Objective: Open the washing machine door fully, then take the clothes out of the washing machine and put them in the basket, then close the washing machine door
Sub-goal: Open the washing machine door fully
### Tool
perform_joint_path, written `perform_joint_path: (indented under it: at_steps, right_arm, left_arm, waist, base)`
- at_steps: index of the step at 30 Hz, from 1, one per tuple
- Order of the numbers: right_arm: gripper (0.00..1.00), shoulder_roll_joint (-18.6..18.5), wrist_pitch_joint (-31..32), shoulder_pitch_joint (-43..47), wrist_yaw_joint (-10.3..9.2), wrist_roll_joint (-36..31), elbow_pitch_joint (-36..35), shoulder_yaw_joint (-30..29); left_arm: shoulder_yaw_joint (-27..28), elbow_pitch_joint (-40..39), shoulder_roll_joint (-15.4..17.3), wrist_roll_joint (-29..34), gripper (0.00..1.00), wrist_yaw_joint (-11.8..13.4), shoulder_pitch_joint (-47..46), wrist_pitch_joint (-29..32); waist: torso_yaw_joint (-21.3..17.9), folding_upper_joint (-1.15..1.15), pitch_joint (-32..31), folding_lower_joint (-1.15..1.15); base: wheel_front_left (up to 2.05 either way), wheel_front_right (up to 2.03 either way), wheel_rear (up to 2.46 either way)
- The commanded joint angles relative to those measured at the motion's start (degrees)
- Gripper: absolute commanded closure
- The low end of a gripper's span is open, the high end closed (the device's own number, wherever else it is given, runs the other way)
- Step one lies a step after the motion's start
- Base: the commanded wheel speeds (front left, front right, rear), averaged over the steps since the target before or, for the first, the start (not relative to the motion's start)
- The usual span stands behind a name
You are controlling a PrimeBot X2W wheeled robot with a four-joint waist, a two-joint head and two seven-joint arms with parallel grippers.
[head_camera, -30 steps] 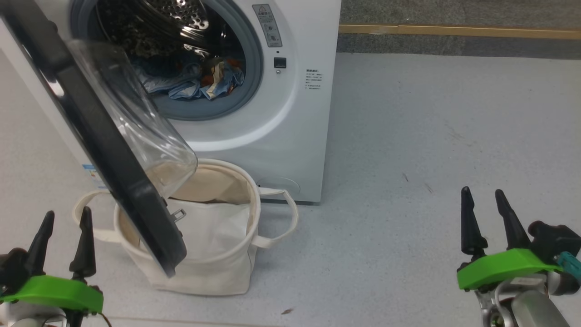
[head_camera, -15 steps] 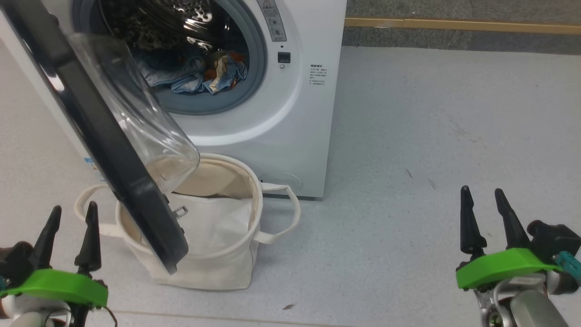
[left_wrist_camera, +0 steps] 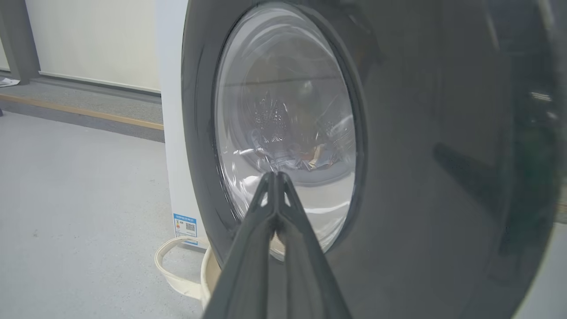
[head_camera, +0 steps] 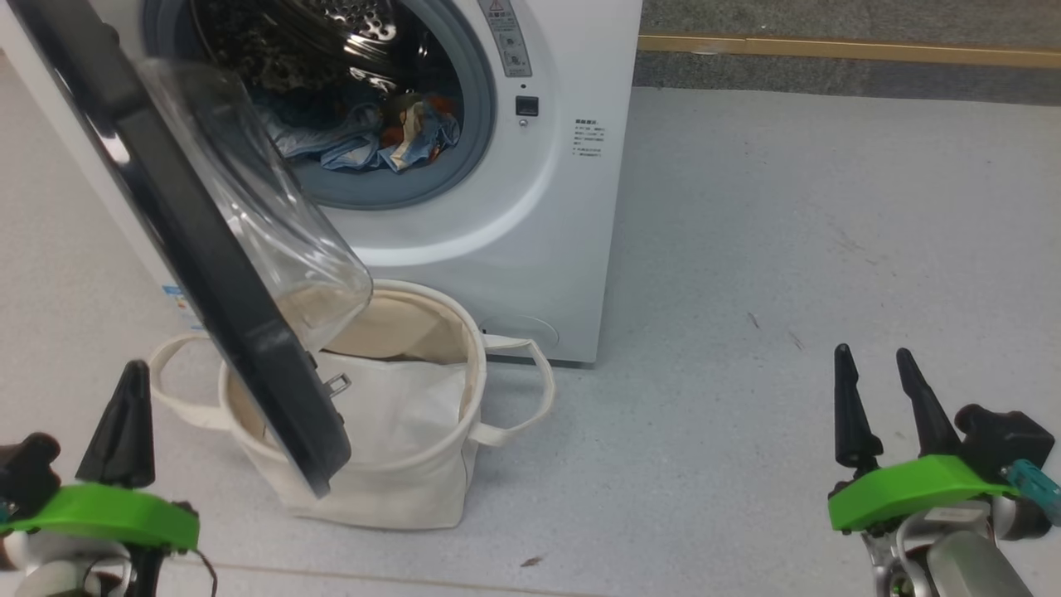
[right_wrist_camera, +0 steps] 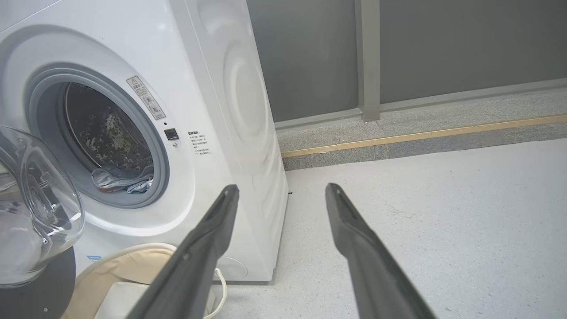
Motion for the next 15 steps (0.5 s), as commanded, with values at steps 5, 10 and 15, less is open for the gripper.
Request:
perform_joint_path:
  at_steps: [5,10,15]
  right_arm:
    - [0.0,-1.5,-0.7,-2.5,0.24,0.1,-1.3,0.2]
    - [0.0,-2.0,-0.7,-2.7,0.24,0.6,-1.0,0.5]
    - [0.0,-2.1,-0.7,-2.9,0.24,0.9,-0.7,1.0]
  left_arm:
    - [1.9,-8.7,1.2,1.5,1.0,3.6,-5.5,-0.7]
    - [1.4,-19.1,-0.6,3.4,1.0,9.7,-7.5,3.3]
    - [-2.2,-30.2,-3.1,4.1,1.0,12.6,-8.3,9.9]
  waist:
    - [1.9,0.0,-0.2,0.0]
    - [3.4,0.0,-0.5,0.0]
    - [4.3,0.0,-0.5,0.0]
  base:
    - [0.0,0.0,0.0]
    - [0.0,0.0,0.0]
    - [0.0,0.0,0.0]
